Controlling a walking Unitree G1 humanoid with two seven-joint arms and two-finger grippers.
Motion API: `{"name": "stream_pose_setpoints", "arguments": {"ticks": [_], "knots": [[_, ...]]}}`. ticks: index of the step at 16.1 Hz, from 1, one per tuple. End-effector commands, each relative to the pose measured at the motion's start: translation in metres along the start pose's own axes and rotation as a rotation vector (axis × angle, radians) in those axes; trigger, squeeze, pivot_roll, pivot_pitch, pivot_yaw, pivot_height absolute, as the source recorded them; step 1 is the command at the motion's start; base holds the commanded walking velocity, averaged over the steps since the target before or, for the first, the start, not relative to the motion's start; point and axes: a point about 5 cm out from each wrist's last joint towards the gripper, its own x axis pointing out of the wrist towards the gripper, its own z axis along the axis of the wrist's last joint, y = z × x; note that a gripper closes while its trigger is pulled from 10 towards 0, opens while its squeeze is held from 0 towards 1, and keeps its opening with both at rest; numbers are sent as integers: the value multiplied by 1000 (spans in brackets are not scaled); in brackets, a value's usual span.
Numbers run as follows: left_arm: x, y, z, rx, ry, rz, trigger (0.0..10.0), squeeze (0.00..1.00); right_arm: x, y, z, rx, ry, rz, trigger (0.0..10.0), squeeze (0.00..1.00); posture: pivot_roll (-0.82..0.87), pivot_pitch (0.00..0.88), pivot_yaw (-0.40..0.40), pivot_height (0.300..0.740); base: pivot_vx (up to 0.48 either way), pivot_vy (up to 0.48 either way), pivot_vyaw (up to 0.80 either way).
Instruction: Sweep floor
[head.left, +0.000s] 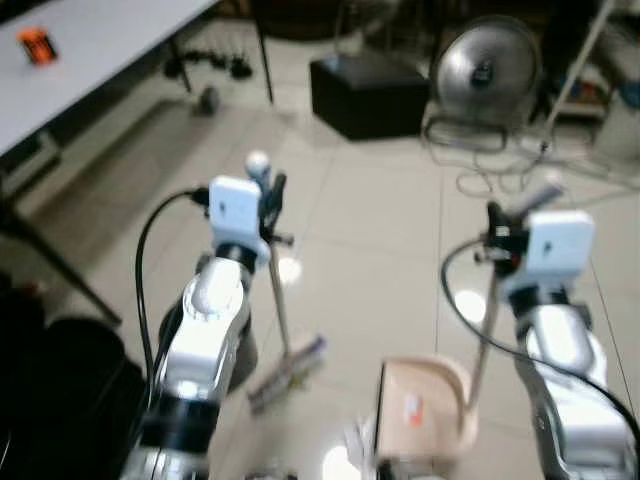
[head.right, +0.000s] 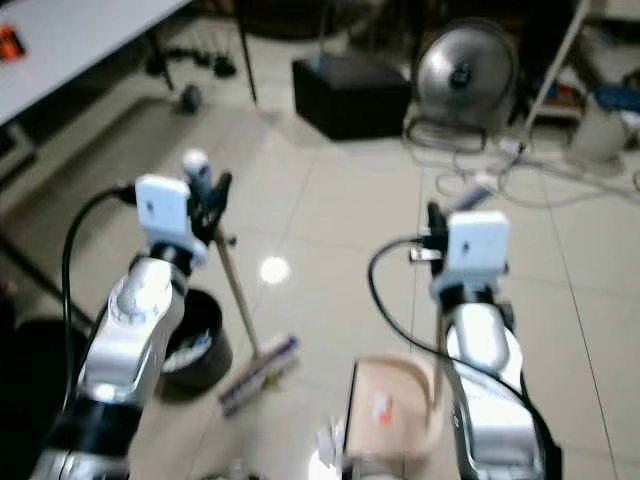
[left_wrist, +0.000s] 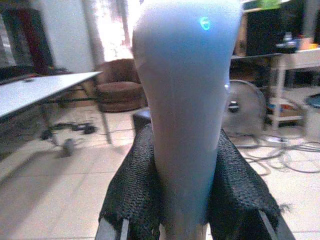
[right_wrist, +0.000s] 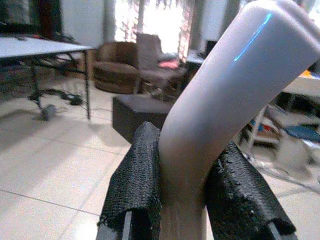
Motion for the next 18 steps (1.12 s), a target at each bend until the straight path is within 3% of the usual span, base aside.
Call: {"name": "stream_pose_setpoints", "arguments": {"ticks": [1, 7, 10, 15, 18], "knots": [[10, 2, 9, 34, -60, 11, 10000, 0, 6, -2, 2, 32, -39, -8, 10000, 0, -80, 114, 67, 740, 0, 0, 0], [32, -12, -8, -10, -67, 8, 10000, 0, 30, 2, -11, 16, -85, -14, 10000, 0, -53, 253, 101, 740, 0, 0, 0], [39, -17, -13, 31, -82, 43, 10000, 0, 39, -2, -13, 0, -131, -17, 10000, 0, -54, 327, 131, 740, 0, 0, 0], [50, -21, 5, 42, -224, 72, 10000, 0, 50, -8, -12, -43, -186, -12, 10000, 0, -54, 410, 150, 740, 0, 0, 0], [64, -15, 21, 28, -288, 131, 10000, 0, 59, 0, -10, -48, -235, 29, 10000, 0, -58, 457, 144, 740, 0, 0, 0]]}}
